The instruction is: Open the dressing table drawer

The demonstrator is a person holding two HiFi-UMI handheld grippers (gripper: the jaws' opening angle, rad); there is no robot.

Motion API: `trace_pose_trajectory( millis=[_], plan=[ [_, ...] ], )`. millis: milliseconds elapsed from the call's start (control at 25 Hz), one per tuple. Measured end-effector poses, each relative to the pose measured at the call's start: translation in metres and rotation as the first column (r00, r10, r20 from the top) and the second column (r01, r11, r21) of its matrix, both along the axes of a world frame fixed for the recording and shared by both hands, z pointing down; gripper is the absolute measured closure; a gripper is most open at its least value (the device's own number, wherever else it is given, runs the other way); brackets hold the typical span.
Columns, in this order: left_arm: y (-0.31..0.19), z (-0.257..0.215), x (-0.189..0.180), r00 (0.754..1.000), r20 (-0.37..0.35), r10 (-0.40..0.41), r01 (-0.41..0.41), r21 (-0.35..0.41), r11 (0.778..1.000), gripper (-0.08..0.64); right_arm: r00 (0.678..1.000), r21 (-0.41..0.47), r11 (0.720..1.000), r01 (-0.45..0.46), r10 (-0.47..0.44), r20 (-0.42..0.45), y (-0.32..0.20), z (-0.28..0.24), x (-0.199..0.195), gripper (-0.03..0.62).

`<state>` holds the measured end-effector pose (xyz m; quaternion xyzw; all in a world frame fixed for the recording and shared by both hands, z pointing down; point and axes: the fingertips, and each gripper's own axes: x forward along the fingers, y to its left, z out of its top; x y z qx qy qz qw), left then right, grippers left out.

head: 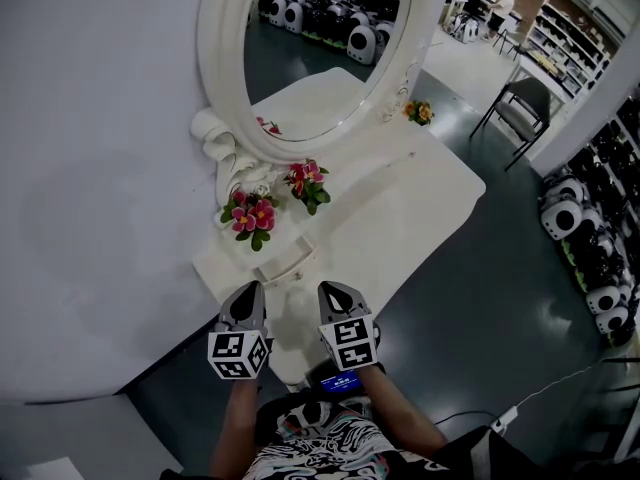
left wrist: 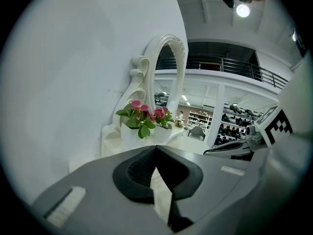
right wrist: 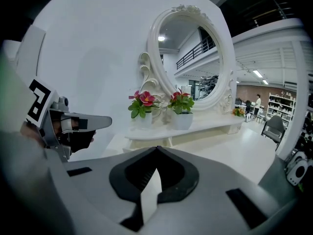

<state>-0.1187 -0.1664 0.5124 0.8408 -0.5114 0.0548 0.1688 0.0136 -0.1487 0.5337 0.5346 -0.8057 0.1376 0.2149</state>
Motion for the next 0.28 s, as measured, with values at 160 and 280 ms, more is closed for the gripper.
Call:
trace_pose_trajectory(
  millis=[160,280],
  plan=[
    [-0.0005,-0.0003,0.0005,1.0,0.003,0.005,-0.005,-0.001,1.0,0.558,1.0,0.008,1.0,-0.006,0.006,0.006,-0.002,-0.0062,-0.0005,0.592],
    [0.0006,0.0,0.0006,1.0,0.004,0.005,-0.005,-0.002,1.0,0.558,1.0,0.01,1.0,-0.006,0.006,0.003,-0.0025,-0.0062,-0.0001,0.592]
  ],
)
